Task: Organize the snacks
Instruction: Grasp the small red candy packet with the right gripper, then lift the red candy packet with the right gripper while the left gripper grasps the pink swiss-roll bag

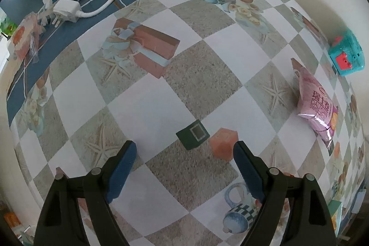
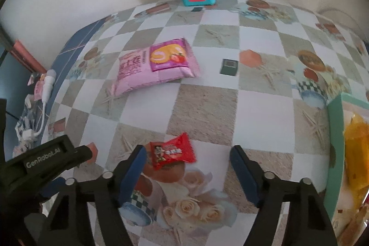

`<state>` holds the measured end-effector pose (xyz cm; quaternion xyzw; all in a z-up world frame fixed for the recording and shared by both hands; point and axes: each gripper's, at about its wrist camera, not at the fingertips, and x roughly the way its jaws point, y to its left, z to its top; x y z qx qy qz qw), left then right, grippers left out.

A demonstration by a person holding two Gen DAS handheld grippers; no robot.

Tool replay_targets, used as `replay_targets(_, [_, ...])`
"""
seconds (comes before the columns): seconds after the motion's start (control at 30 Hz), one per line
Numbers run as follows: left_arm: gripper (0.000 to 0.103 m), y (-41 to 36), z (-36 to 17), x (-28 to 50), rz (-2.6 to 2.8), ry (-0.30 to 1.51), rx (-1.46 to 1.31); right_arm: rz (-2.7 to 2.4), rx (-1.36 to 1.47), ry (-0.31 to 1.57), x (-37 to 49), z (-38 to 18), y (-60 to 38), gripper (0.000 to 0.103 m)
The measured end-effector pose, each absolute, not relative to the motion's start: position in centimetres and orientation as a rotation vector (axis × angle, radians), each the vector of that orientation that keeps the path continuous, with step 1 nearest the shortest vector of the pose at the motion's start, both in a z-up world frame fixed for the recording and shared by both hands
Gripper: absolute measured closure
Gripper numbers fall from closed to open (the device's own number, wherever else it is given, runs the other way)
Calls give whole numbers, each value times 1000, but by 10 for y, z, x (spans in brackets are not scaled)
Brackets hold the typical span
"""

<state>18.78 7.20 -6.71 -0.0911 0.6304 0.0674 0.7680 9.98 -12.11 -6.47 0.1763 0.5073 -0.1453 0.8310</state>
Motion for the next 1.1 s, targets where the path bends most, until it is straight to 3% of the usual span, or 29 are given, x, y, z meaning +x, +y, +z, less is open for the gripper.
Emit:
replay_targets(0.23, [17, 68, -65, 189, 134, 1369, -192, -336, 214, 1090, 105, -67, -102, 58])
replay_targets(0.4, [17, 68, -67, 185, 137, 1367, -196, -340, 199, 1090, 105, -66, -106, 67])
replay_targets(1.1, [17, 39, -57, 186, 31, 1335, -160, -383, 463, 1008, 81, -50, -185, 71])
